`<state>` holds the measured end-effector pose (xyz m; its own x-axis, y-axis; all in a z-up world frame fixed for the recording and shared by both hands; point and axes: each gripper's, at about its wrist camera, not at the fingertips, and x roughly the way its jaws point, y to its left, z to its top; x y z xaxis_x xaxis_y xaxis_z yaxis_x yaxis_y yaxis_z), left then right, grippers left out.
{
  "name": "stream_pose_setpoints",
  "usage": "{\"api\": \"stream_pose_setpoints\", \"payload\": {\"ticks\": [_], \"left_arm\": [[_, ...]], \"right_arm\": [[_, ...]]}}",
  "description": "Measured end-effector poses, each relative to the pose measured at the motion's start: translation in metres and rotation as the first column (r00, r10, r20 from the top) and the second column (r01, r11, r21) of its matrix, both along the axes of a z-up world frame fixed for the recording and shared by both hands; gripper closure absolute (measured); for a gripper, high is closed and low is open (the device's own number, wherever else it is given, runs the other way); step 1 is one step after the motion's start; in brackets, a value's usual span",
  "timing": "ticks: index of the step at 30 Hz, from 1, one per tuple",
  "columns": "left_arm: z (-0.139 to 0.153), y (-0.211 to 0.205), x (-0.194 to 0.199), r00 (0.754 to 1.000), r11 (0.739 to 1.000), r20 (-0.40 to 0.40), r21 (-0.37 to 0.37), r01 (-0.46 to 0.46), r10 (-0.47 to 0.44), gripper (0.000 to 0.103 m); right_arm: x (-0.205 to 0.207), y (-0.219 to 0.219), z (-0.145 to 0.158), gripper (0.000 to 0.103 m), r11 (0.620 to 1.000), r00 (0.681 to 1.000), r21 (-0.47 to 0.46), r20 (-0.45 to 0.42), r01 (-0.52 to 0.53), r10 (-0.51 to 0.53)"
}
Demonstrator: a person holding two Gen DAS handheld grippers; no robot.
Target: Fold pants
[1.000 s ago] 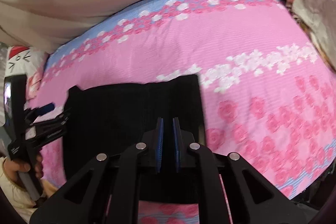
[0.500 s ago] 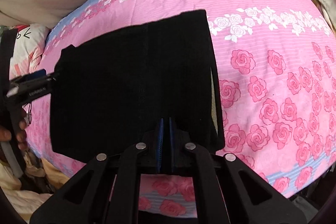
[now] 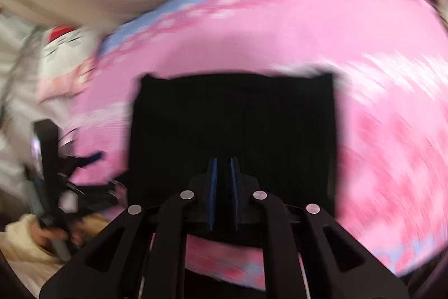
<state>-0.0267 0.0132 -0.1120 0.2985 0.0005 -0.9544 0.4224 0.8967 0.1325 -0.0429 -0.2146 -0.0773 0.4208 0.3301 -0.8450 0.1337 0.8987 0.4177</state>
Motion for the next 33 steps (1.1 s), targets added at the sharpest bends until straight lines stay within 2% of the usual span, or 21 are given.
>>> {"api": "stream_pose_setpoints", "payload": {"ticks": [2,3,4,6,8,9,11,13,14,16,18,20,21,22,24,25,26,30,31,32,33], "left_arm": [[0.007,0.005,-0.004,1.000,0.999,0.001,-0.025,-0.024,0.024,0.020],[0.009,0.007,-0.006,1.000,0.999,0.005,-0.028,-0.027,0.027,0.021],[0.009,0.008,-0.011,1.000,0.999,0.008,-0.023,-0.022,0.022,0.021],[0.002,0.010,-0.017,1.000,1.000,-0.003,-0.005,-0.016,0.016,0.020],[-0.011,0.012,-0.020,0.999,1.000,-0.031,0.003,-0.027,0.027,0.020],[-0.015,0.013,-0.021,0.999,1.000,-0.032,0.002,-0.031,0.031,0.020],[-0.022,0.012,-0.022,0.999,0.999,-0.010,0.028,-0.036,0.036,0.021],[-0.027,0.011,-0.021,0.999,0.998,0.021,0.058,-0.037,0.036,0.020],[-0.029,0.013,-0.019,0.999,0.998,0.023,0.047,-0.043,0.042,0.020],[-0.028,0.018,-0.015,0.998,0.998,-0.002,0.008,-0.059,0.059,0.020],[-0.025,0.024,-0.014,0.998,0.998,-0.031,-0.027,-0.061,0.060,0.020],[-0.016,0.031,-0.016,0.998,0.997,-0.025,-0.050,-0.056,0.055,0.020],[-0.011,0.034,-0.016,0.998,0.997,-0.021,-0.054,-0.053,0.052,0.020],[-0.008,0.036,-0.017,0.999,0.997,-0.013,-0.052,-0.050,0.050,0.020],[0.001,0.037,-0.016,0.999,0.998,0.013,-0.042,-0.043,0.044,0.020],[0.005,0.035,-0.015,0.999,0.999,0.026,-0.035,-0.041,0.042,0.020],[0.012,0.033,-0.012,0.998,0.999,0.044,-0.033,-0.043,0.045,0.020],[0.032,0.019,0.001,0.997,0.997,0.070,-0.061,-0.039,0.043,0.020],[0.035,0.014,0.004,0.997,0.997,0.068,-0.067,-0.032,0.036,0.020],[0.037,0.008,0.007,0.997,0.997,0.066,-0.069,-0.023,0.028,0.020],[0.040,0.002,0.009,0.998,0.998,0.066,-0.067,-0.013,0.018,0.020]], "right_arm": [[0.041,0.030,0.002,0.092,0.993,0.993,-0.002,0.011,-0.114,0.114],[0.059,0.044,-0.001,0.088,0.986,0.986,-0.001,-0.004,-0.167,0.167],[0.082,0.065,-0.008,0.081,0.973,0.972,-0.003,-0.035,-0.232,0.232],[0.109,0.095,-0.018,0.055,0.945,0.947,-0.076,-0.050,-0.319,0.316],[0.136,0.133,-0.044,0.059,0.876,0.902,-0.214,-0.105,-0.433,0.420],[0.142,0.141,-0.053,0.060,0.860,0.888,-0.223,-0.125,-0.459,0.442],[0.161,0.157,-0.066,0.059,0.855,0.872,-0.175,-0.127,-0.489,0.473],[0.171,0.166,-0.067,0.059,0.861,0.872,-0.146,-0.127,-0.488,0.473],[0.168,0.167,-0.059,0.059,0.868,0.880,-0.149,-0.115,-0.474,0.461],[0.150,0.149,-0.029,0.056,0.910,0.919,-0.134,-0.024,-0.392,0.392],[0.120,0.108,0.000,0.032,0.956,0.961,-0.123,0.054,-0.265,0.273],[0.069,0.046,0.023,0.017,0.984,0.989,-0.161,0.120,-0.071,0.091],[0.043,0.015,0.024,0.017,0.983,0.995,-0.183,0.101,0.007,0.012],[0.019,-0.014,0.017,0.017,0.979,0.998,-0.193,0.044,0.059,-0.052],[-0.012,-0.045,0.001,0.019,0.979,0.992,-0.163,-0.023,0.121,-0.126],[-0.029,-0.058,-0.011,0.022,0.983,0.987,-0.110,-0.046,0.150,-0.155],[-0.039,-0.064,-0.018,0.026,0.985,0.985,-0.064,-0.042,0.162,-0.165],[-0.059,-0.065,-0.046,0.028,0.982,0.982,0.009,-0.013,0.189,-0.189],[-0.060,-0.062,-0.054,0.034,0.981,0.982,0.039,-0.002,0.190,-0.191],[-0.061,-0.058,-0.057,0.050,0.979,0.981,0.068,0.023,0.191,-0.193],[-0.063,-0.060,-0.056,0.054,0.978,0.979,0.064,0.035,0.197,-0.200]]}}
